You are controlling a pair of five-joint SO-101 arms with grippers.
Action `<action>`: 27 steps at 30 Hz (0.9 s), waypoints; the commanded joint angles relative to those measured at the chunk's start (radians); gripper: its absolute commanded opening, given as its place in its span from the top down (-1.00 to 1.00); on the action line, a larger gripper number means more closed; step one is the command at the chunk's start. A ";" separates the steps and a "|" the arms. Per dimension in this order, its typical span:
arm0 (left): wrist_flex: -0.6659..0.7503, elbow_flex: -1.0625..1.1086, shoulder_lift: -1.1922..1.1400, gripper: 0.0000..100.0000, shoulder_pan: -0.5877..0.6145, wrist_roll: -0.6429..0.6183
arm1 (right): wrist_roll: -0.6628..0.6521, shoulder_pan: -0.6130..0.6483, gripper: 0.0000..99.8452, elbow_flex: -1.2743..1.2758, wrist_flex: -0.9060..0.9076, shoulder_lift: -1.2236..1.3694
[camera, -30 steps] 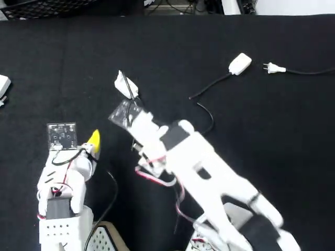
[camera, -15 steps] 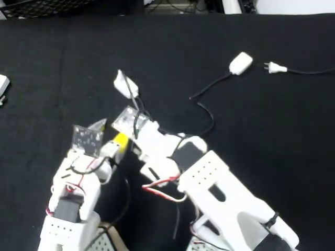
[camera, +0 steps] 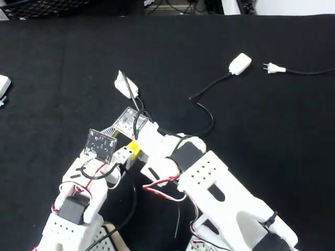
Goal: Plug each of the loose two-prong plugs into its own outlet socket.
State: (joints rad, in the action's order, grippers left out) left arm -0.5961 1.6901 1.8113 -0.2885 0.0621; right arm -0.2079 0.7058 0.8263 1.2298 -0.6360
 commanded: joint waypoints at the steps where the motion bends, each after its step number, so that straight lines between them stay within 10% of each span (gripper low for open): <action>1: 0.005 0.008 0.008 0.55 -0.010 -0.012 | 0.012 0.012 0.98 -0.012 0.003 -0.035; 27: -0.014 0.008 0.008 0.55 -0.010 -0.012 | 0.015 0.008 0.98 -0.065 0.068 -0.216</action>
State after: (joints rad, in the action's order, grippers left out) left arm -0.6007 1.6901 1.8128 -0.2885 0.0591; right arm -0.2002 0.7104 0.8216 1.3019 -0.8263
